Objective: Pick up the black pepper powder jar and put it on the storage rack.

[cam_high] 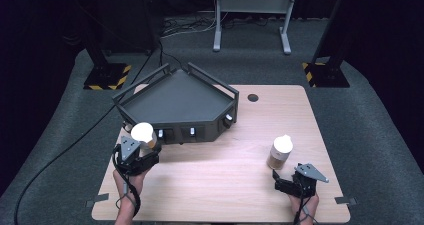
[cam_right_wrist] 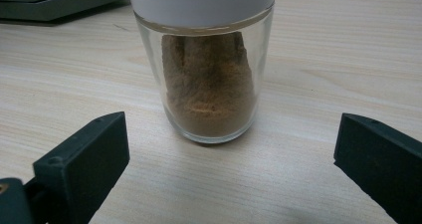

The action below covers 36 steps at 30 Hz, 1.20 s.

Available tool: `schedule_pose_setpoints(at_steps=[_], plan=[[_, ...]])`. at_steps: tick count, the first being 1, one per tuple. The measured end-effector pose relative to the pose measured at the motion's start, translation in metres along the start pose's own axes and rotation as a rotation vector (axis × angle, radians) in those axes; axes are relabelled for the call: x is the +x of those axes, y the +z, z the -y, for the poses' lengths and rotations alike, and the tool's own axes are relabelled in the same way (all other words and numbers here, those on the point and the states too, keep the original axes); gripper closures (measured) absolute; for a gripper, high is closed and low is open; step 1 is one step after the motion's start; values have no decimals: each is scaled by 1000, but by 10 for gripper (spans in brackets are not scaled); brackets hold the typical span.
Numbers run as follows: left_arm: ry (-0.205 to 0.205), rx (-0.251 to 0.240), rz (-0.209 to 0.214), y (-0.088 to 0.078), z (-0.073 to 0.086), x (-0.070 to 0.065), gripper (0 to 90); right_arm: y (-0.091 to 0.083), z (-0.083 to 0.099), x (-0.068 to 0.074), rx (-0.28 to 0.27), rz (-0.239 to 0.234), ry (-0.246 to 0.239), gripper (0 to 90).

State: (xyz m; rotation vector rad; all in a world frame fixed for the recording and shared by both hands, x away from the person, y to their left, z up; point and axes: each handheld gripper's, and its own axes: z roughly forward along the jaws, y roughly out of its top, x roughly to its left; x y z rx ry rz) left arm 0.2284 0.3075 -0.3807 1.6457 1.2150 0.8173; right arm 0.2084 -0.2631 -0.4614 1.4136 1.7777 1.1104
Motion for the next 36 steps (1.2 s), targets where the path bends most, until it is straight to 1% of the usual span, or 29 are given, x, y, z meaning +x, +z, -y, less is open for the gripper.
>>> schedule_pose_setpoints(at_steps=[6, 15, 25, 29, 36], plan=[[0, -11, 14, 3, -6, -1, 309, 0, 0, 0, 1, 0, -1, 0], [4, -10, 22, 8, -11, -2, 309, 0, 0, 0, -1, 0, 0, 0], [5, -8, 27, 13, -19, 0, 309, 0, 0, 0, -2, 0, 1, 0], [-3, -12, 28, 14, -21, 2, 309, 0, 0, 0, -2, 0, 1, 0], [-8, -5, 34, 18, -24, 4, 309, 0, 0, 0, -1, 0, 1, 0]])
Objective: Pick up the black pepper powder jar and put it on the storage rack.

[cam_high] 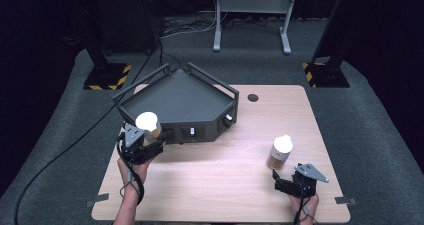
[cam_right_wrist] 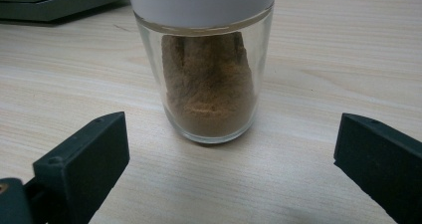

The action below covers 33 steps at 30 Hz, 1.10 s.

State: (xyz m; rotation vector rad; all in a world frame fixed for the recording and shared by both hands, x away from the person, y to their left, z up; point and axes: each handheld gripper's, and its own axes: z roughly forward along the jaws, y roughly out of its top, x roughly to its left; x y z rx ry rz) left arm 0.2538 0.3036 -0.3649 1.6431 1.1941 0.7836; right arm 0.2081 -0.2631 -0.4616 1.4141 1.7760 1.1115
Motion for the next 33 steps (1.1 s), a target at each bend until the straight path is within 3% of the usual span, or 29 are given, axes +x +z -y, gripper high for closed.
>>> schedule_pose_setpoints(at_steps=[12, 18, 33], plan=[[-8, 3, 11, 4, -8, 5, 309, 0, 0, 0, -2, -1, 2, 0], [-32, 1, 29, 6, -11, 11, 309, 0, 0, 0, -2, -1, 1, 0], [-23, 0, 30, 10, -23, 15, 309, 0, 1, 0, -4, 0, 4, 0]])
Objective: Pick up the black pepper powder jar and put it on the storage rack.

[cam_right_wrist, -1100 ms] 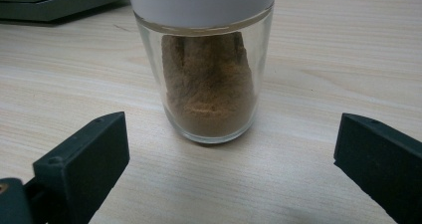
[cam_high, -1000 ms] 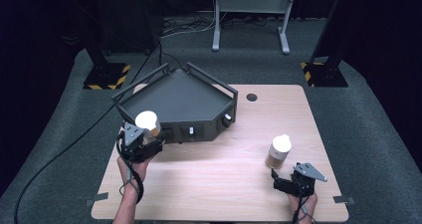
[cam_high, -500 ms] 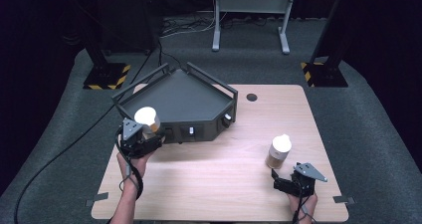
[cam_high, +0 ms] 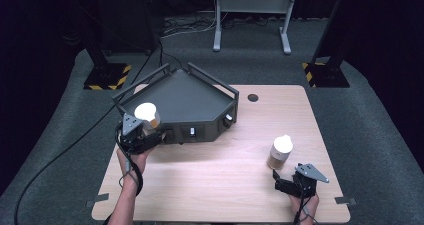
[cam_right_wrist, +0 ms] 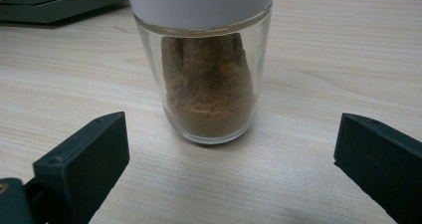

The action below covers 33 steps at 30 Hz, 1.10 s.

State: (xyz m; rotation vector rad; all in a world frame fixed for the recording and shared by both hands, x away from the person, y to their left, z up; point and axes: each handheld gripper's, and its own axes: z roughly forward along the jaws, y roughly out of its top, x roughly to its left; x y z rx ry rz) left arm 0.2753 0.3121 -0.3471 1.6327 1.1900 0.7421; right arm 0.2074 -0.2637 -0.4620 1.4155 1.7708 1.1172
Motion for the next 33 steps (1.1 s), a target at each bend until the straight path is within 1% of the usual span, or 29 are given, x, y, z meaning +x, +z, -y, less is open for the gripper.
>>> schedule_pose_setpoints(at_steps=[17, 33], plan=[[-14, 0, 6, 6, -10, 6, 309, 0, 0, 0, -1, 0, -1, 0], [-1, 1, 7, 15, -25, 8, 309, 0, 0, 0, 0, 0, 0, 0]])
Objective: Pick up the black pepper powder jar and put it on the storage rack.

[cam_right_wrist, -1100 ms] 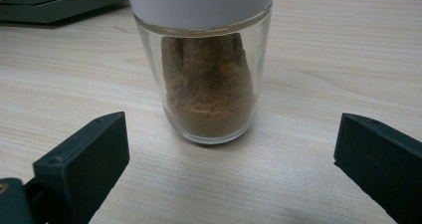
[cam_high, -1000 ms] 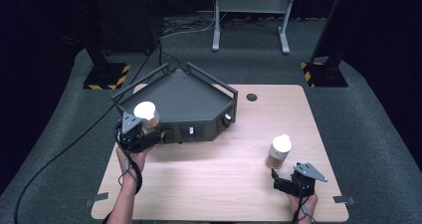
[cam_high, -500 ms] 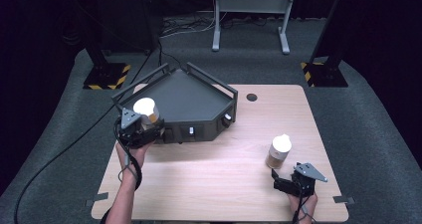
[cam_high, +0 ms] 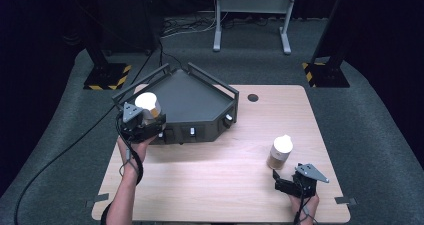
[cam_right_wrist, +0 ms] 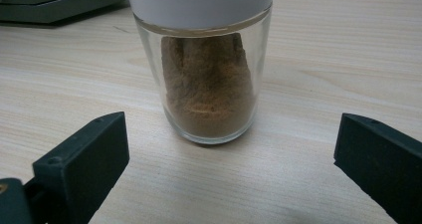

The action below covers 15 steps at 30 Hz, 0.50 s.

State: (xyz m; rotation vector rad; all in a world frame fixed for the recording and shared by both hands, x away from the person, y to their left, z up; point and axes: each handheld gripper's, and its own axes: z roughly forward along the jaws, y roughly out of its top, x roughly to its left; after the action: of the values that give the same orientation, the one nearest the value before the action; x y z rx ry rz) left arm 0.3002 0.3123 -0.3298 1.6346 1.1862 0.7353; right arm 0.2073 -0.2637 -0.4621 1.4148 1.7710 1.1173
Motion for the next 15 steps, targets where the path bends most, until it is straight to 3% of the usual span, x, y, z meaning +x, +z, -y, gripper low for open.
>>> schedule_pose_setpoints(at_steps=[15], plan=[[11, 20, -8, 13, -13, 2, 309, 0, 0, 0, -3, 1, 0, 0]])
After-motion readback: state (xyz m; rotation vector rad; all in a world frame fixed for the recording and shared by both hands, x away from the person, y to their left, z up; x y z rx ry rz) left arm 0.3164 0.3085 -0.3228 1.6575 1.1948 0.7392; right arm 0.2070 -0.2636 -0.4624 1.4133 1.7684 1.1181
